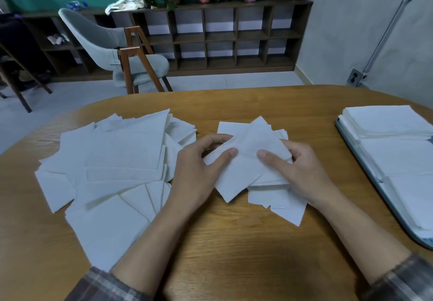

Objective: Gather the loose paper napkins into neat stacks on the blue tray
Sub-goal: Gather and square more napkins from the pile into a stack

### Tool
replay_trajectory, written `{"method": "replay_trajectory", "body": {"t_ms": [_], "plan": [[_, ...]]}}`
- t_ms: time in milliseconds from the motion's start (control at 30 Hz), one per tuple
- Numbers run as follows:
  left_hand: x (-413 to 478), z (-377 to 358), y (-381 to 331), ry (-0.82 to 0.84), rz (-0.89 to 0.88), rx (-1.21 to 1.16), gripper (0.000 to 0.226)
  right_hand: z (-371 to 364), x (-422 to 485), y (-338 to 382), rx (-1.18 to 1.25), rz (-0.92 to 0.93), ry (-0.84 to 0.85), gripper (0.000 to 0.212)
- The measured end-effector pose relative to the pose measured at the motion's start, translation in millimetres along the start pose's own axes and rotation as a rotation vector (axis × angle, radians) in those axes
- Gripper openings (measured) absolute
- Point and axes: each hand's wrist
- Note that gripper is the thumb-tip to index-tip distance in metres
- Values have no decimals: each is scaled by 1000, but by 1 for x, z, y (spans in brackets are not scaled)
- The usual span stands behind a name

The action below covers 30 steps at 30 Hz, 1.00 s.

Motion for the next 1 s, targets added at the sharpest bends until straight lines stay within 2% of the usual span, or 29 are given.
{"method": "replay_trajectory", "body": {"t_ms": [67,233,533,600,700,767,867,933,1000], "plan": [[1,1,-1,-17,10,-17,22,-2,0,3,37,-36,10,24],[3,8,-4,67,28,-28,30,-4,0,5,229,-87,121,35],[7,15,-4,100,-27,69,31,-9,0,8,110,-73,115,28],[6,15,-4,78,-51,90,31,-9,-1,8,73,-41,127,31],[6,12,-3,-62,-123,146,27,-8,-1,6,124,-12,132,48],[6,11,-4,-97,-76,142,29,-6,1,7,259,-10,105,62],[5,11,-11,41,137,-43,29,-2,4,8,380,-38,49,72],[3,9,-12,81,159,-118,29,0,5,6,320,-52,41,69],[3,7,-10,16,96,-54,31,2,4,4,291,-57,79,56]]}}
Point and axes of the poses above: each hand's wrist, its own x-axis towards the middle knuckle, its own z-axis out of the back of the hand, y = z × x, and after that the axes turned 9 degrees about z, right-handed
